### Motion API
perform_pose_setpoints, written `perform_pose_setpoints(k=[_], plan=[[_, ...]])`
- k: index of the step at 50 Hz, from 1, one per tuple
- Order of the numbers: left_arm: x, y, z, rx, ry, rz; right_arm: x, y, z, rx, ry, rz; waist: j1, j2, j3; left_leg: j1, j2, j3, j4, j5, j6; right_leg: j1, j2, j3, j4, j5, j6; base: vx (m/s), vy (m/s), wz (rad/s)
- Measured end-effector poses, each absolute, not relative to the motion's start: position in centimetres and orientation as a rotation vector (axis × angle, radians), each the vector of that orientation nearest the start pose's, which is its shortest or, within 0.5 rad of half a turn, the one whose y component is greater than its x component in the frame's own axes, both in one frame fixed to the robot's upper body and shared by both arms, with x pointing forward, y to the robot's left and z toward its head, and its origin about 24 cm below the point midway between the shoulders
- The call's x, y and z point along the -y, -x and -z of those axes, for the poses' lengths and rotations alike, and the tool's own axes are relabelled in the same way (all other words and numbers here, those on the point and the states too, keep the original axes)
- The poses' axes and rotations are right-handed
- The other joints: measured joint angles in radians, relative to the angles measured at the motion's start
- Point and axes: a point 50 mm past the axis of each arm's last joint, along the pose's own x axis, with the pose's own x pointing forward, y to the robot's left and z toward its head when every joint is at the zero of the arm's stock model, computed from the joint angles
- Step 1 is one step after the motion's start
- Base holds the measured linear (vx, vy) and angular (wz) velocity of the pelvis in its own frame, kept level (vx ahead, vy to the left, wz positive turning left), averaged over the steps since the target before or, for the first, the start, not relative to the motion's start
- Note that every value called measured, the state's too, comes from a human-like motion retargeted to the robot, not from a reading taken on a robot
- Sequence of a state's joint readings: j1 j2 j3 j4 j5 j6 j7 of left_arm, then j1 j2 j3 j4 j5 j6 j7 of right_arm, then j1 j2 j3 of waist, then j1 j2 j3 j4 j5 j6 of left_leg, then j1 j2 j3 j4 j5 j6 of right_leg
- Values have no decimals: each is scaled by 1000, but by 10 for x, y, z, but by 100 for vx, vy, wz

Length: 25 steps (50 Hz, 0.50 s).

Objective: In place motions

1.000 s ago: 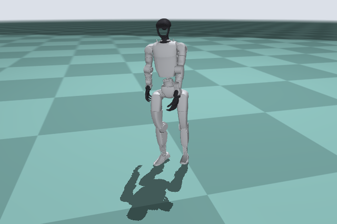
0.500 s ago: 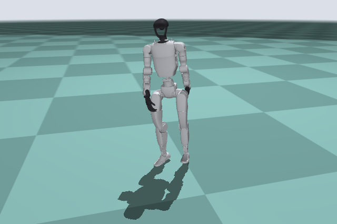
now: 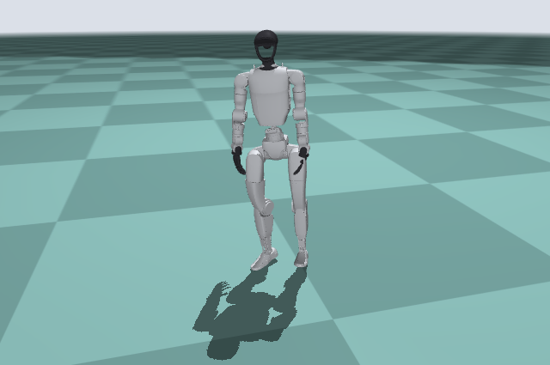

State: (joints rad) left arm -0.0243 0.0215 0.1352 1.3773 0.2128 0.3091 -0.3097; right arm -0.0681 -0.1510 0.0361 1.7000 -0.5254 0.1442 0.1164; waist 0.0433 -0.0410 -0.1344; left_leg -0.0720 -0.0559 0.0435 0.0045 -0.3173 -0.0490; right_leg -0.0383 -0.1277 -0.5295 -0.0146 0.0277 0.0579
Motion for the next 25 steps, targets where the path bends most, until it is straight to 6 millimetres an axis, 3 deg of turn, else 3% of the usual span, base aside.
perform_pose_setpoints(k=[2, 5, 8, 12, 16, 25], plan=[[-155, -62, 176, -1567, 66, 268, 218, 38, 169, -1878, 402, -249, -8, -2, -7, -14, -3, -10, 1, 5, 0, -1, -2, -13, -3, -1, 3, 0, 1, 34], [-161, -88, 172, -1472, 4, 276, 221, 71, 164, -1917, 287, -112, -31, 2, -18, -27, -5, -19, 1, 10, 0, -4, -4, -25, -7, -2, 7, 2, 1, 15], [-162, -93, 171, -1458, 24, 252, 226, 92, 159, -1952, 232, -57, -51, 10, -26, -30, -5, -16, -2, 10, 0, -14, -3, -16, -5, 1, 3, 1, 0, -10], [-155, -78, 173, -1524, 133, 230, 236, 103, 154, -2000, 260, -18, -53, 31, -25, -22, 8, 11, -8, 2, -12, -42, 8, 29, 8, 6, -11, 1, 1, -56], [-147, -44, 177, -1643, 246, 234, 239, 87, 157, -1970, 322, -24, -64, 66, -31, -20, 33, 49, -14, -9, -20, -75, 31, 77, 23, 5, -23, 5, -3, -61], [-151, 45, 170, -1996, 284, 219, 215, 5, 177, -1622, 324, -224, -109, 98, -1, 1, 83, 75, 33, -34, -25, -58, 68, 110, 32, -19, -39, 12, -16, -19]])
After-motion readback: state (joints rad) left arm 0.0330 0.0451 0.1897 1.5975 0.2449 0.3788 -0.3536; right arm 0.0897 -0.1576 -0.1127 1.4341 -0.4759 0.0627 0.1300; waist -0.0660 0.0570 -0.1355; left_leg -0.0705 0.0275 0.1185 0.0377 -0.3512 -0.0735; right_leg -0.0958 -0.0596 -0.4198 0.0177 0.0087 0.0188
